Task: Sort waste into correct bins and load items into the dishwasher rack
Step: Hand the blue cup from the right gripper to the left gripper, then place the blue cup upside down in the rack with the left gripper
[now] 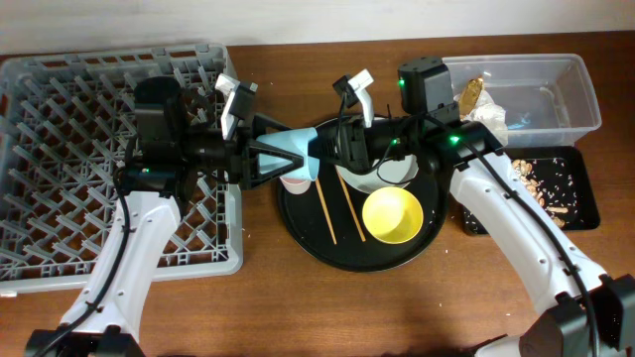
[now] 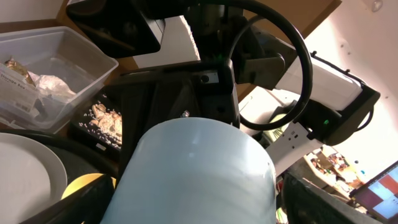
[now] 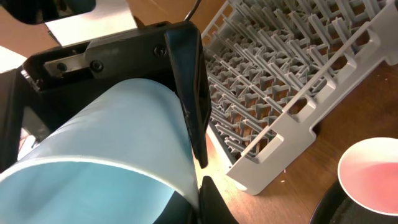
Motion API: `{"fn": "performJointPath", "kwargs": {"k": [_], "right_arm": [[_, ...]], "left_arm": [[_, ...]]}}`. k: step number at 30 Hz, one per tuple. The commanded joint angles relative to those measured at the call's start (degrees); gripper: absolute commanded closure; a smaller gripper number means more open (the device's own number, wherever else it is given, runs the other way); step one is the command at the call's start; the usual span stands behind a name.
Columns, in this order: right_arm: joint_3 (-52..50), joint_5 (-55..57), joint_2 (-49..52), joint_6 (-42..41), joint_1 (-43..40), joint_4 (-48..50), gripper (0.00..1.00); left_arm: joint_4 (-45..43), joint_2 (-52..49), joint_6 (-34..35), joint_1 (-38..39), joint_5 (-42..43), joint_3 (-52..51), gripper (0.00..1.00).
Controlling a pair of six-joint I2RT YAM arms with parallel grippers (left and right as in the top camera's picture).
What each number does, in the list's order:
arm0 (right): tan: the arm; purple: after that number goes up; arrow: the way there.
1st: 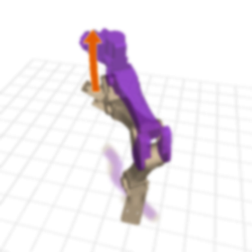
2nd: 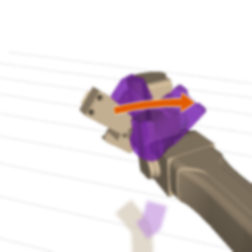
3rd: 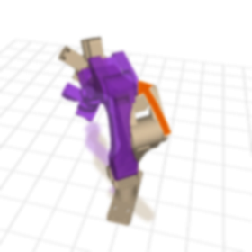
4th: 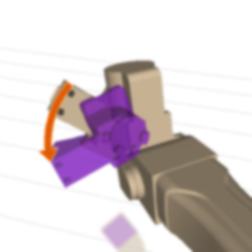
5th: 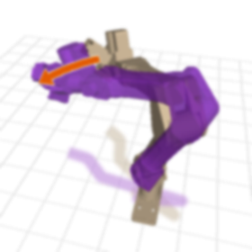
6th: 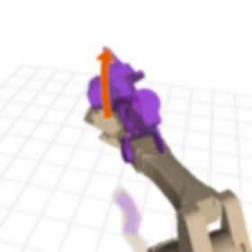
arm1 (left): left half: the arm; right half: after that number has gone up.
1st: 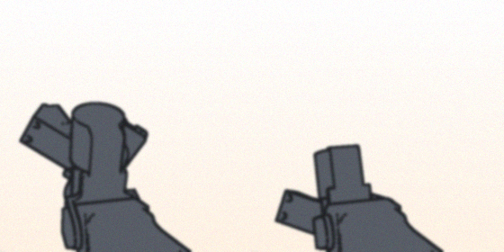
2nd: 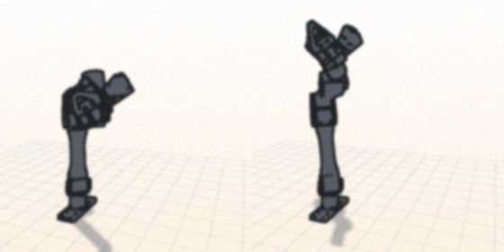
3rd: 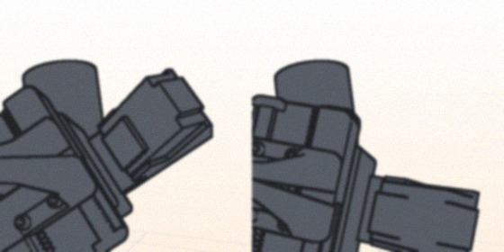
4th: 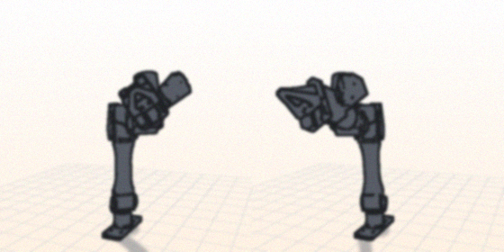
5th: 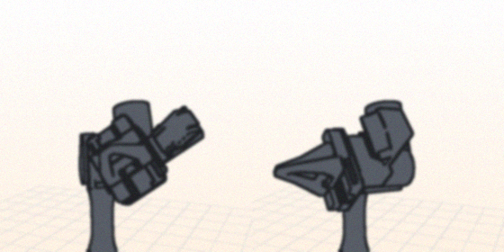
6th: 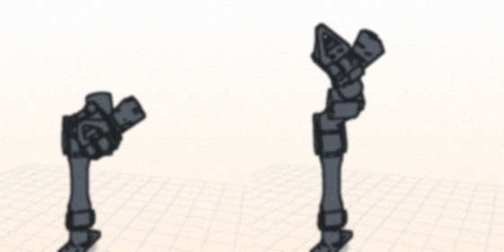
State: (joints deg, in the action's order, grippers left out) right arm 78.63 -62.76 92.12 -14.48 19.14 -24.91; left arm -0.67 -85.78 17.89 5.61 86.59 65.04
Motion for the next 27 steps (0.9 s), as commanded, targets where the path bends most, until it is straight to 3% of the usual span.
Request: {"fn": "performJointPath", "kwargs": {"k": [1,6,9,12,14,16,19,20,24,27], "right_arm": [[-0.1,1.7,1.0,0.7,-1.6,-0.4,0.96],[-0.1,0.4,1.0,1.2,-3.7,0.1,0.96],[-0.1,0.4,1.0,2.0,-3.9,0.2,0.96],[-0.1,0.5,1.0,2.0,-3.9,0.3,0.74],[-0.1,0.9,1.0,2.0,-3.9,0.3,0.44],[-0.1,0.9,1.0,2.0,-3.9,0.7,0.30],[-0.1,0.4,1.0,1.9,-6.8,0.9,0.19],[-0.1,0.4,1.0,1.7,-8.0,0.7,0.01],[-0.1,2.2,1.0,1.6,-13.6,-4.6,0.02],[-0.1,8.2,1.0,2.0,-13.2,-8.5,0.02]], "left_arm": [[-0.6,0.3,0.8,0.2,2.6,0.8,0.22],[-0.6,0.3,0.8,0.2,2.6,0.8,0.22],[-0.6,0.3,0.8,0.2,2.6,0.8,0.36],[-0.6,0.3,0.8,0.2,2.6,0.8,0.39],[-0.6,0.3,0.8,0.2,2.6,0.8,0.39],[-0.6,0.3,0.8,0.2,2.6,0.8,0.39],[-3.5,0.3,0.7,-1.4,2.6,0.8,0.39],[-5.0,0.3,0.7,-2.9,2.3,0.8,0.39],[-6.1,0.3,0.5,-9.5,-1.9,0.8,0.39],[-0.9,0.3,0.3,-12.9,-17.3,0.8,0.39]]}}
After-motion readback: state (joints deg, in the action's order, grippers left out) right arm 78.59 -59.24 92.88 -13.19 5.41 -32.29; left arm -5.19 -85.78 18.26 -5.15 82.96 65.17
